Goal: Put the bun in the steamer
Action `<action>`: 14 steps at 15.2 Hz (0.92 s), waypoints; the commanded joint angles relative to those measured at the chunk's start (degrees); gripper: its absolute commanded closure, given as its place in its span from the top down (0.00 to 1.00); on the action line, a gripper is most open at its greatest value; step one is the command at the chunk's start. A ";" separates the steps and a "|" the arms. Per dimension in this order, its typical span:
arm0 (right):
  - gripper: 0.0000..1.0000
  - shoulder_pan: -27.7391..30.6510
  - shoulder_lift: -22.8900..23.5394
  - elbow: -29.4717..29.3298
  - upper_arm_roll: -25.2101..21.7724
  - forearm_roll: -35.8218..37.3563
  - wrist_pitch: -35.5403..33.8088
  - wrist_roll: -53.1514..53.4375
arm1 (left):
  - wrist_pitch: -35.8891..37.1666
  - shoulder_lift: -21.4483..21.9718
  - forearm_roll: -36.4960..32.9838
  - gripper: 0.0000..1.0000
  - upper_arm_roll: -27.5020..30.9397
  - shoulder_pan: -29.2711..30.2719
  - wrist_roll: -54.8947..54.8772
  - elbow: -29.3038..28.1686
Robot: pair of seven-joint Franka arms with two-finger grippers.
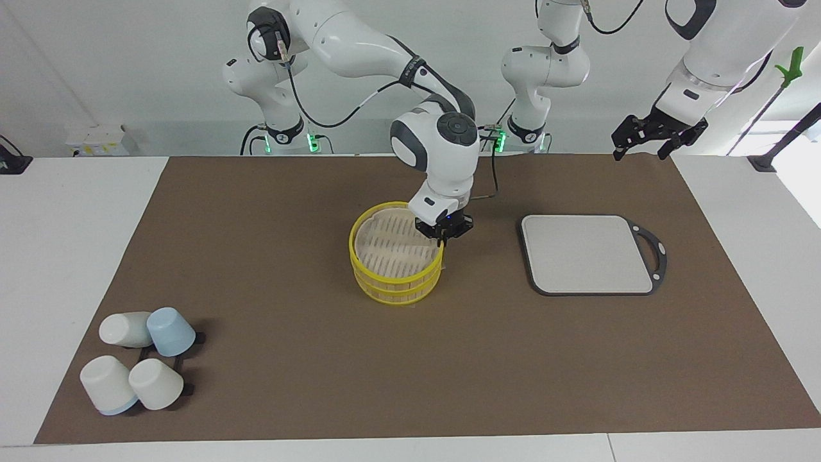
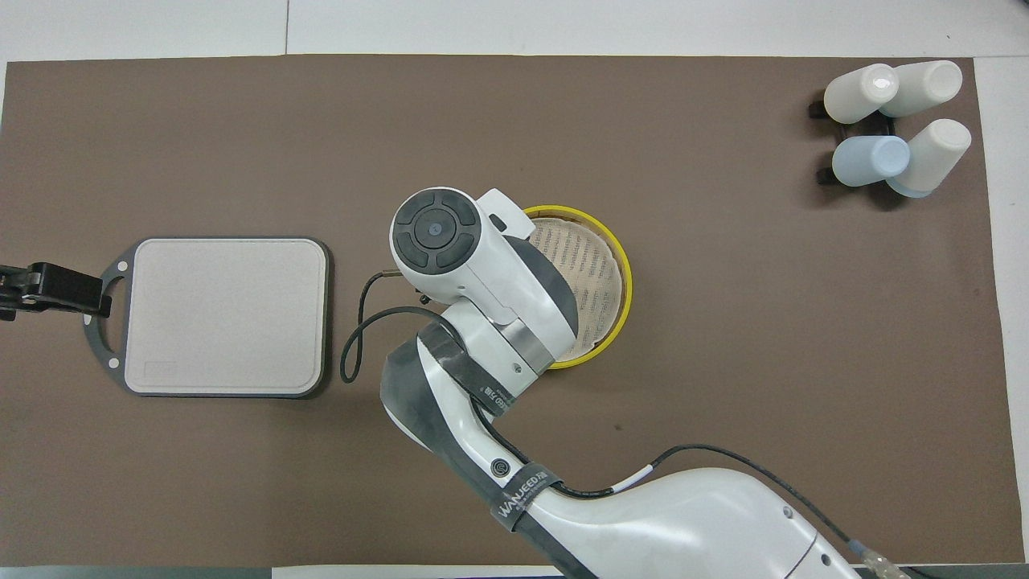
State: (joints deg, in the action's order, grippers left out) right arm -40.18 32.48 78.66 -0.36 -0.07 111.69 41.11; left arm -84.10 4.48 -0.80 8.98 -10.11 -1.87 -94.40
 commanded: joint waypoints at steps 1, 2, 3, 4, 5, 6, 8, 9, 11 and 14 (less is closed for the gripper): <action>0.00 0.63 -1.72 3.78 0.10 -0.45 1.08 0.19 | 2.45 -2.81 0.36 1.00 -1.59 1.68 -0.86 4.22; 0.24 0.54 -1.72 3.60 0.10 -0.80 1.08 0.37 | 2.27 -2.81 0.63 1.00 -1.59 1.76 -0.86 4.22; 0.85 0.20 -1.72 3.51 0.10 -0.63 1.17 0.81 | 2.01 -2.81 1.15 1.00 -1.51 1.76 -0.86 4.14; 1.00 0.11 -1.81 3.16 0.01 -0.28 0.99 0.72 | 1.49 -2.81 2.55 1.00 -1.50 2.37 -0.86 4.14; 1.00 0.19 -1.98 2.81 0.01 -0.28 0.82 0.64 | 0.87 -2.81 3.17 1.00 -1.50 2.64 -0.86 4.14; 1.00 0.98 -2.85 1.68 0.01 -0.71 0.64 0.37 | 0.17 -2.72 3.09 1.00 -1.59 2.64 -0.94 4.22; 1.00 4.22 -5.57 0.97 0.10 -0.89 0.03 -0.42 | -0.45 -2.72 2.91 1.00 -1.59 2.47 -0.94 4.14; 1.00 6.24 -8.29 1.05 0.27 -0.81 -1.19 -1.64 | -0.63 -2.46 2.83 1.00 -1.51 2.29 -0.94 4.05; 1.00 9.49 -13.82 0.96 -0.16 -0.11 -9.08 -8.29 | -0.80 -2.02 2.83 1.00 -1.50 2.38 -0.94 3.96; 1.00 17.40 -20.07 1.75 -0.08 -0.10 -20.76 -19.98 | -2.82 -1.93 2.65 1.00 -1.42 2.12 -1.29 3.35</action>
State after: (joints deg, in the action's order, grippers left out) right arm -27.04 16.82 77.59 -1.26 0.00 95.85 27.57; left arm -85.44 2.43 1.33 8.01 -8.63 -1.98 -91.07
